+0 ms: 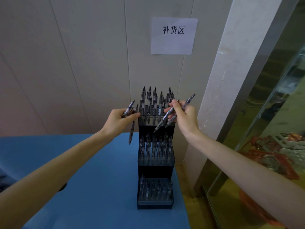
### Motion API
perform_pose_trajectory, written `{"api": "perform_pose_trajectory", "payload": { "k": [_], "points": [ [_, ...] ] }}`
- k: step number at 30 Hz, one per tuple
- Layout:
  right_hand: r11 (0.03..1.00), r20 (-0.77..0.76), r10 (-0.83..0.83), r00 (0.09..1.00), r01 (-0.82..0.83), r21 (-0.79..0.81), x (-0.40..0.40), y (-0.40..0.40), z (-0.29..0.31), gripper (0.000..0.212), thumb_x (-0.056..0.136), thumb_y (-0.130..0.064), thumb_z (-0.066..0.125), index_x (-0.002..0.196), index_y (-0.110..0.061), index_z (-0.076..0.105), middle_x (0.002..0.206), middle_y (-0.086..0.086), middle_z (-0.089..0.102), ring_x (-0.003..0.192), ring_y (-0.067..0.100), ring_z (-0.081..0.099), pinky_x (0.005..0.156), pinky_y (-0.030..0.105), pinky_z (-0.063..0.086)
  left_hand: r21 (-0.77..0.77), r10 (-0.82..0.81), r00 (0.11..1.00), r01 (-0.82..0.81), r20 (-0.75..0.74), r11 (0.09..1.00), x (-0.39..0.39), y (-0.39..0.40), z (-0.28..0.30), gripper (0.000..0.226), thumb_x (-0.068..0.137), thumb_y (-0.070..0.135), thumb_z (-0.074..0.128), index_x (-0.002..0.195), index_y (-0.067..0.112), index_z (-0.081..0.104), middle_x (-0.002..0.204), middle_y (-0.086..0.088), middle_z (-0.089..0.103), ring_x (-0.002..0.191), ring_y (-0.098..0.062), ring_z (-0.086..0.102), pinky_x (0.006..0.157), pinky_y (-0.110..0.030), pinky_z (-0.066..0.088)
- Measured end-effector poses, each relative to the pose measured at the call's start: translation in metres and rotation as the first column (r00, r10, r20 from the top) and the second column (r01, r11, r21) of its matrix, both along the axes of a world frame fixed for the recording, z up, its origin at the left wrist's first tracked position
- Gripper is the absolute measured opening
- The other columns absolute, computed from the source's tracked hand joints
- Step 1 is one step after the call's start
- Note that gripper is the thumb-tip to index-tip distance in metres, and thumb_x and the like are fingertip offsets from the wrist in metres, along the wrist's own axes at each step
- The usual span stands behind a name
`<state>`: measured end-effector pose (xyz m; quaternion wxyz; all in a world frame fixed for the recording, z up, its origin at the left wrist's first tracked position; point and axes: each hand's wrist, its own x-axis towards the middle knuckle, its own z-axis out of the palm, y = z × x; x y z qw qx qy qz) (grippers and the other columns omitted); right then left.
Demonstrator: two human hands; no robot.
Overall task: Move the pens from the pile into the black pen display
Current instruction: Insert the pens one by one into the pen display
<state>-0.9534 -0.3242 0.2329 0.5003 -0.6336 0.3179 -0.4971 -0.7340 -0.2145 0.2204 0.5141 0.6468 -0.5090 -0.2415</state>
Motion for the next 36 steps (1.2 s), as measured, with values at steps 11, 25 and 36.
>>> {"api": "perform_pose_trajectory", "payload": {
  "k": [11,25,36],
  "points": [
    [0.929,-0.520,0.053,0.852,-0.234,-0.288,-0.004,0.001,-0.029,0.021,0.099,-0.029,0.064,0.099,-0.013,0.077,0.080,-0.002,0.075,0.066,0.012,0.070,0.072,0.038,0.060,-0.036,0.121,0.974,-0.116,0.189,0.993,0.003,-0.001,-0.028,0.017,0.087,0.031,0.079,0.096,0.017,0.074,0.069,0.001,0.071,0.050,-0.008,0.049,0.056,-0.029,0.048],
    [0.853,-0.695,-0.079,0.715,-0.313,-0.419,0.001,-0.002,-0.022,0.017,0.089,-0.039,0.076,0.087,-0.023,0.078,0.061,-0.011,0.066,0.044,0.010,0.051,0.047,0.015,0.034,0.011,0.037,0.880,-0.048,0.474,0.999,-0.014,0.008,-0.038,0.029,0.086,0.036,0.080,0.068,0.024,0.062,0.047,0.016,0.051,0.042,-0.011,0.041,0.045,-0.018,0.025],
    [0.844,-0.803,-0.121,0.584,-0.365,-0.392,-0.001,0.003,-0.007,0.030,0.098,-0.042,0.064,0.084,-0.020,0.079,0.046,-0.007,0.054,0.038,0.005,0.047,0.048,0.018,0.041,0.237,-0.116,0.865,-0.003,0.488,0.971,0.003,-0.005,-0.045,0.036,0.089,0.031,0.078,0.075,0.000,0.067,0.057,-0.019,0.052,0.046,-0.019,0.034,0.052,-0.031,0.028]
  ]
}}
